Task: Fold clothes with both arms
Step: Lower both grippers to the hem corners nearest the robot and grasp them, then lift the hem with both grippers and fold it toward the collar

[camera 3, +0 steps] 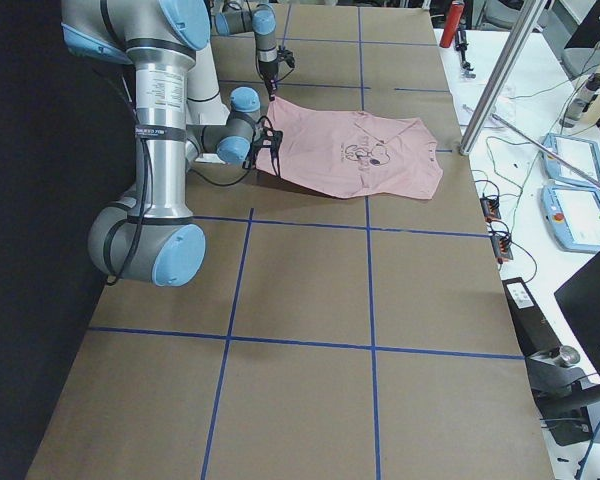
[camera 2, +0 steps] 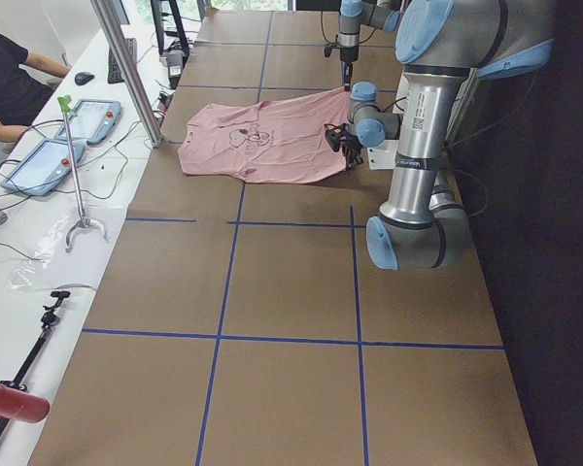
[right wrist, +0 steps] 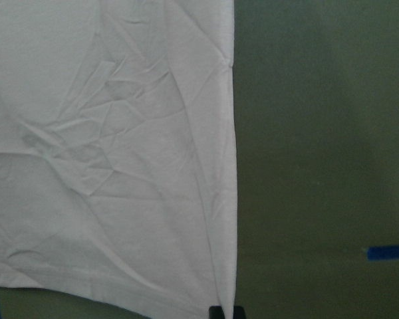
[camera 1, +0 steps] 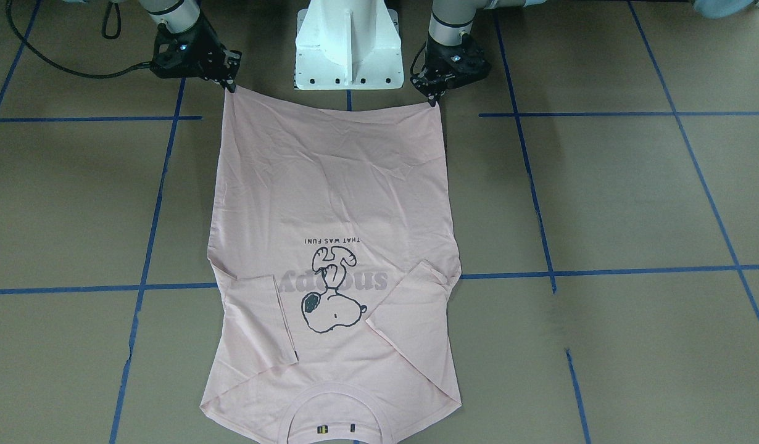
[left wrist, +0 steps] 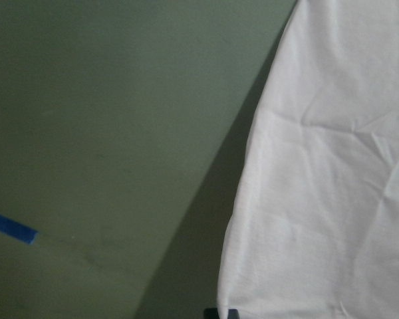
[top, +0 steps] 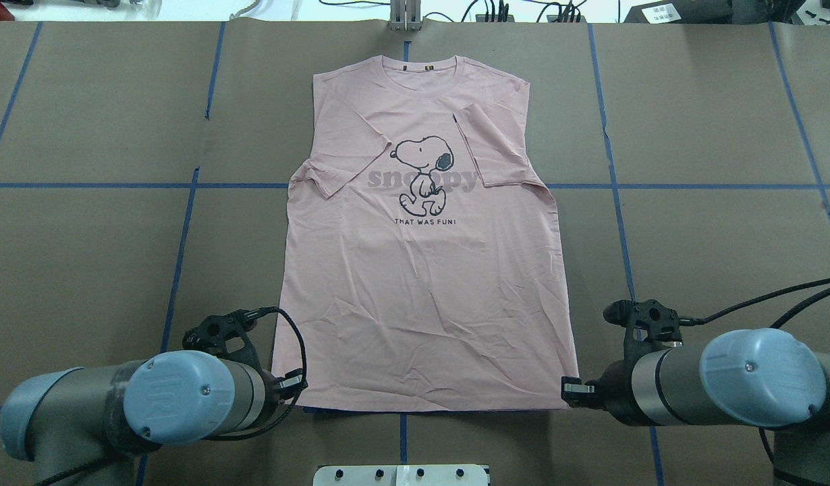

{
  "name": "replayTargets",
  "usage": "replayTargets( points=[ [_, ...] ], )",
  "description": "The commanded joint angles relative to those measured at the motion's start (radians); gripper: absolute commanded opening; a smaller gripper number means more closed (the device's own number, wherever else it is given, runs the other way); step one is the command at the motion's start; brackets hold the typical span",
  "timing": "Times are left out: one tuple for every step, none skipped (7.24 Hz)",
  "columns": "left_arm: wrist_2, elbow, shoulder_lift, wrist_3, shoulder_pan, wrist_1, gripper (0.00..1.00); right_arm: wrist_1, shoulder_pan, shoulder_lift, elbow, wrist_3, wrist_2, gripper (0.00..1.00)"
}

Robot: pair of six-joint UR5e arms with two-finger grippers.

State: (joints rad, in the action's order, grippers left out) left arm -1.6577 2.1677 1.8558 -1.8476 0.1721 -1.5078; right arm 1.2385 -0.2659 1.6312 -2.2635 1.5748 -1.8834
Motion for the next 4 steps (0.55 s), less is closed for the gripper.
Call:
replayTargets(
  points=[
    [-0.01, 0.204, -0.018, -0.007, -0.115, 0.169, 0.0, -0.002, 0.033, 0.051, -0.074, 0.004, -0.116, 0.0],
    [-0.022, 0.324, -0.033, -0.045, -0.208, 0.248, 0.0, -0.002, 0.043, 0.074, -0.127, 0.004, -0.146, 0.0],
    [-0.022, 0.342, -0.033, -0.109, -0.268, 0.248, 0.0, -0.002, 0.054, 0.075, -0.14, 0.004, -0.164, 0.0],
    [-0.022, 0.343, -0.03, -0.111, -0.273, 0.248, 0.0, -0.004, 0.054, 0.069, -0.14, 0.004, -0.164, 0.0]
  ],
)
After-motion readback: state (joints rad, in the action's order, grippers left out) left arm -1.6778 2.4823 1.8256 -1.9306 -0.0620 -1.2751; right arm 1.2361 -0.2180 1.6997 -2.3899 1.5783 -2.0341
